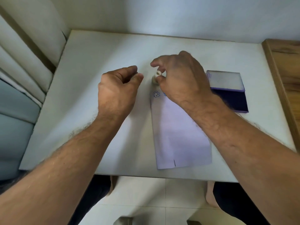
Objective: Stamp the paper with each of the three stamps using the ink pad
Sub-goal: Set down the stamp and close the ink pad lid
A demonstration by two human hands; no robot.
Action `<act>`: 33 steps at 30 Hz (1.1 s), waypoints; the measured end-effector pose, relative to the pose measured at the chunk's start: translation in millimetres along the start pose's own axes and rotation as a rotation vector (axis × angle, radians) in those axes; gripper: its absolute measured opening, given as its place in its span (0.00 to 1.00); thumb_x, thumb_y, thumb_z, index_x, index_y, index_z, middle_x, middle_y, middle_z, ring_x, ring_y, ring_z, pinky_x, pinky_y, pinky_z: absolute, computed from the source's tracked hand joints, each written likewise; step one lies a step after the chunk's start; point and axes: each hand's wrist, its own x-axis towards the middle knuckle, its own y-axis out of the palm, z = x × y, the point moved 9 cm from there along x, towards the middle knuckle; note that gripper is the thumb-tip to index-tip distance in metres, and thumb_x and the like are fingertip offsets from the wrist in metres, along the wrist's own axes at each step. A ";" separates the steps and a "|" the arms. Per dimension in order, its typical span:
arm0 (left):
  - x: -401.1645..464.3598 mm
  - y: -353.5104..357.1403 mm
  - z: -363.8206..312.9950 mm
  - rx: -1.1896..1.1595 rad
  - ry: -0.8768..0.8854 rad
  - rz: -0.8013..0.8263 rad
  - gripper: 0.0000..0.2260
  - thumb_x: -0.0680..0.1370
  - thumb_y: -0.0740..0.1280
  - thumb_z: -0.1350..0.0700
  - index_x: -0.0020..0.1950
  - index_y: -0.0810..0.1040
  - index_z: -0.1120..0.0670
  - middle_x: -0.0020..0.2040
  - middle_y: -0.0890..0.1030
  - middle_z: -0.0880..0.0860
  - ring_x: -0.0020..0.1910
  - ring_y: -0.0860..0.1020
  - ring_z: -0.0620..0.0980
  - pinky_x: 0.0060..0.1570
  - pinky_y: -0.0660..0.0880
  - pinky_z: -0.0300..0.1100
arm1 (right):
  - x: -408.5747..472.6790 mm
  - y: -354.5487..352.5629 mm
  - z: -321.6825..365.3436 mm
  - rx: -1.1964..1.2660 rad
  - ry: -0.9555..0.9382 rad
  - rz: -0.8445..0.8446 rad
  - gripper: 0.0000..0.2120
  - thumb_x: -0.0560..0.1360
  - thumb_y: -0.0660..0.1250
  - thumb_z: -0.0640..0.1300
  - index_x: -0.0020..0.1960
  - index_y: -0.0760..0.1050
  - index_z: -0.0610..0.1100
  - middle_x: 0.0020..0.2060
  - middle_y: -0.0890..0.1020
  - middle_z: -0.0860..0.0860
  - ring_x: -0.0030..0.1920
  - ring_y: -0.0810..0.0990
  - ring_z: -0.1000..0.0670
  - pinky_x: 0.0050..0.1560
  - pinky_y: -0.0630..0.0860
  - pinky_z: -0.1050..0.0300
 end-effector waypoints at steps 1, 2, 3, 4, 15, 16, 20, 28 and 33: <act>0.4 0.5 1.5 0.018 -0.009 0.001 0.15 0.72 0.72 0.50 0.58 0.83 0.49 0.51 0.84 0.40 0.50 0.83 0.43 0.58 0.78 0.43 | 1.1 2.4 -1.4 -0.004 0.013 -0.009 0.17 0.73 0.66 0.44 0.61 0.75 0.56 0.50 0.81 0.49 0.52 0.77 0.46 0.50 0.76 0.52; 0.7 1.8 2.7 0.034 -0.016 0.004 0.15 0.72 0.72 0.50 0.58 0.82 0.48 0.51 0.84 0.40 0.51 0.83 0.43 0.58 0.77 0.43 | 1.8 3.5 -2.4 -0.001 0.024 -0.025 0.17 0.72 0.66 0.43 0.60 0.74 0.55 0.49 0.80 0.48 0.49 0.77 0.44 0.48 0.77 0.51; 0.5 3.0 3.5 0.049 -0.021 0.008 0.15 0.72 0.71 0.50 0.58 0.82 0.48 0.52 0.84 0.41 0.51 0.83 0.43 0.58 0.77 0.43 | 3.0 3.7 -2.8 -0.002 0.031 -0.039 0.17 0.72 0.66 0.42 0.59 0.73 0.54 0.48 0.80 0.48 0.48 0.77 0.44 0.46 0.77 0.51; 0.2 4.3 4.4 0.065 -0.025 0.012 0.15 0.72 0.71 0.50 0.58 0.82 0.48 0.52 0.84 0.41 0.51 0.83 0.43 0.58 0.77 0.43 | 3.9 3.8 -2.6 -0.009 0.036 -0.047 0.18 0.71 0.66 0.41 0.59 0.72 0.53 0.47 0.80 0.48 0.48 0.76 0.44 0.45 0.77 0.50; -40.7 24.4 -56.2 0.192 0.282 0.045 0.12 0.76 0.67 0.56 0.58 0.83 0.49 0.48 0.84 0.39 0.45 0.80 0.33 0.49 0.73 0.23 | -32.3 -31.9 -24.0 0.164 0.115 -0.126 0.18 0.72 0.72 0.43 0.61 0.75 0.49 0.52 0.82 0.51 0.55 0.79 0.48 0.53 0.77 0.53; -50.0 30.1 -64.8 0.208 0.328 0.066 0.12 0.76 0.67 0.57 0.57 0.83 0.49 0.47 0.84 0.39 0.44 0.81 0.35 0.47 0.74 0.24 | -40.1 -39.7 -28.9 0.161 0.129 -0.136 0.17 0.72 0.72 0.44 0.60 0.75 0.49 0.51 0.83 0.52 0.55 0.79 0.48 0.54 0.77 0.53; -80.2 53.6 -87.7 0.267 0.422 0.155 0.11 0.77 0.66 0.58 0.58 0.83 0.49 0.49 0.85 0.42 0.45 0.81 0.39 0.48 0.74 0.26 | -71.5 -68.5 -54.2 0.163 0.215 -0.131 0.18 0.72 0.73 0.45 0.60 0.75 0.51 0.55 0.82 0.54 0.58 0.77 0.50 0.57 0.75 0.57; -95.7 100.1 -104.4 0.421 0.397 0.284 0.12 0.79 0.65 0.57 0.61 0.81 0.48 0.54 0.84 0.45 0.52 0.81 0.41 0.55 0.72 0.28 | -106.3 -82.0 -115.8 0.192 0.387 -0.126 0.22 0.73 0.72 0.42 0.65 0.72 0.52 0.61 0.78 0.51 0.62 0.72 0.48 0.58 0.75 0.54; -72.4 149.5 -115.1 0.547 0.422 0.362 0.13 0.79 0.65 0.58 0.63 0.80 0.51 0.57 0.83 0.48 0.56 0.81 0.46 0.62 0.74 0.40 | -107.5 -64.7 -150.8 0.152 0.445 0.027 0.37 0.67 0.77 0.43 0.71 0.64 0.53 0.66 0.71 0.49 0.66 0.67 0.46 0.59 0.77 0.48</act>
